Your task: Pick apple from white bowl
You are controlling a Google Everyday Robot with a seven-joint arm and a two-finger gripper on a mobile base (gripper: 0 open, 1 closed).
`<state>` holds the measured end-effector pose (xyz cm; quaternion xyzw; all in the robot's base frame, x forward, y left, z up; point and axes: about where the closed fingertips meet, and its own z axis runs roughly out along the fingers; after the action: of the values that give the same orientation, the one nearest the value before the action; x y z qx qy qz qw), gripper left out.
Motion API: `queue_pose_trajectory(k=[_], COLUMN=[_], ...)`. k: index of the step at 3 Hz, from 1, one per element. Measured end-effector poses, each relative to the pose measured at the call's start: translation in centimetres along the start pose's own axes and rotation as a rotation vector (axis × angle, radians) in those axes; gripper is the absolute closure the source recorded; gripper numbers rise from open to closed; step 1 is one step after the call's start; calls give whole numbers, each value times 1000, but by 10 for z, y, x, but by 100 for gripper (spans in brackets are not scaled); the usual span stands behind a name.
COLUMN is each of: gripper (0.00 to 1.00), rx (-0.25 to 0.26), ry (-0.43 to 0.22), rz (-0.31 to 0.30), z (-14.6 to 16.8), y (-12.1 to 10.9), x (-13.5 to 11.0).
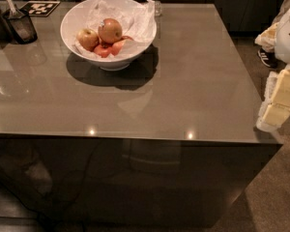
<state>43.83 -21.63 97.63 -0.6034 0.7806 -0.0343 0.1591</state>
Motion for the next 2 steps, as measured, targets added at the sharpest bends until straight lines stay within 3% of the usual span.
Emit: queue_pose_trajectory(k=[1, 2], gripper=[0, 0], rx=[10, -12], ry=[-14, 2], rz=[-10, -33], z=[-4, -5], y=[-3, -47], x=[-11, -74])
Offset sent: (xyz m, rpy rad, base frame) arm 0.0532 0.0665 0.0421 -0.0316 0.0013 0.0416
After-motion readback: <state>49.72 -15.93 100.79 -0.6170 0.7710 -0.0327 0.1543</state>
